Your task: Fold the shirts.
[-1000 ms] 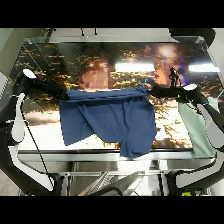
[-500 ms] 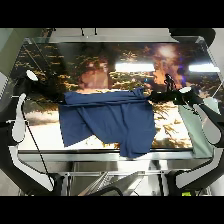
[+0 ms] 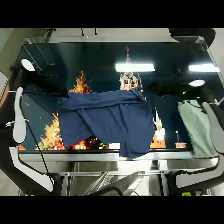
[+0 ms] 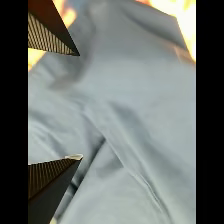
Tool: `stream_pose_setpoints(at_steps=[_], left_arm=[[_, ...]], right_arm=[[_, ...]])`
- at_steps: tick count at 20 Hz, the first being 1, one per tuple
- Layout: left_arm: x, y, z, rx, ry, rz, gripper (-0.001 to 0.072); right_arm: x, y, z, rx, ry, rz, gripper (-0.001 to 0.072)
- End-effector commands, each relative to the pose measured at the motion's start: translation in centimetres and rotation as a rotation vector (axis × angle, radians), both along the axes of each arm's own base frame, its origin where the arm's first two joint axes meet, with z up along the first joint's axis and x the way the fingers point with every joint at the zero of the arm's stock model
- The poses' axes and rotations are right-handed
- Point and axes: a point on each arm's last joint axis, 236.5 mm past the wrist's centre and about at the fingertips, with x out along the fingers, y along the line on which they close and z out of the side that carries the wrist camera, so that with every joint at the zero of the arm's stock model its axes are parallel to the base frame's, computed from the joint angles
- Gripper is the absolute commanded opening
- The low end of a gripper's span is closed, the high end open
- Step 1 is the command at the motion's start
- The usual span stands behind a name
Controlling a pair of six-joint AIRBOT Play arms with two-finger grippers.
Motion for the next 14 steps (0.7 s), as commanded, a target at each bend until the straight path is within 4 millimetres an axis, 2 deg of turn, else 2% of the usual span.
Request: stream_pose_setpoints(at_steps=[1,2,3,5,7,8,9,12,14], left_arm=[[-2.2,2.8,2.5,-0.01,0.065,0.161,0.0702],[-4.4,3.7,2.0,-0.018,0.129,0.197,0.0702],[-6.9,4.4,1.2,-0.03,0.196,0.234,0.0702],[-13.0,4.5,-1.2,-0.062,0.336,0.296,0.0702],[-18.7,3.4,-4.1,-0.08,0.438,0.343,0.0702],[-20.6,2.8,-5.7,-0.079,0.453,0.364,0.0702],[-22.0,2.2,-7.3,-0.069,0.449,0.384,0.0702],[-26.0,-0.5,-10.1,-0.087,0.507,0.4,0.0702],[-26.8,-1.6,-11.5,-0.088,0.507,0.401,0.0702]], right_arm=[[-4.2,-1.6,3.5,-0.028,0.039,0.076,0.0412],[-6.2,-2.8,2.4,-0.078,0.109,0.084,0.0344],[-8.0,-3.9,1.1,-0.114,0.187,0.072,0.0345],[-11.7,-6.2,-2.0,-0.171,0.35,0.018,0.0345],[-15.1,-7.7,-4.5,-0.18,0.476,-0.046,0.0348],[-16.4,-7.8,-5.3,-0.159,0.518,-0.068,0.0402],[-17.8,-7.7,-6.0,-0.139,0.562,-0.086,0.0463],[-20.6,-7.2,-8.1,-0.106,0.646,-0.121,0.047],[-21.3,-7.0,-9.5,-0.113,0.65,-0.126,0.047]])
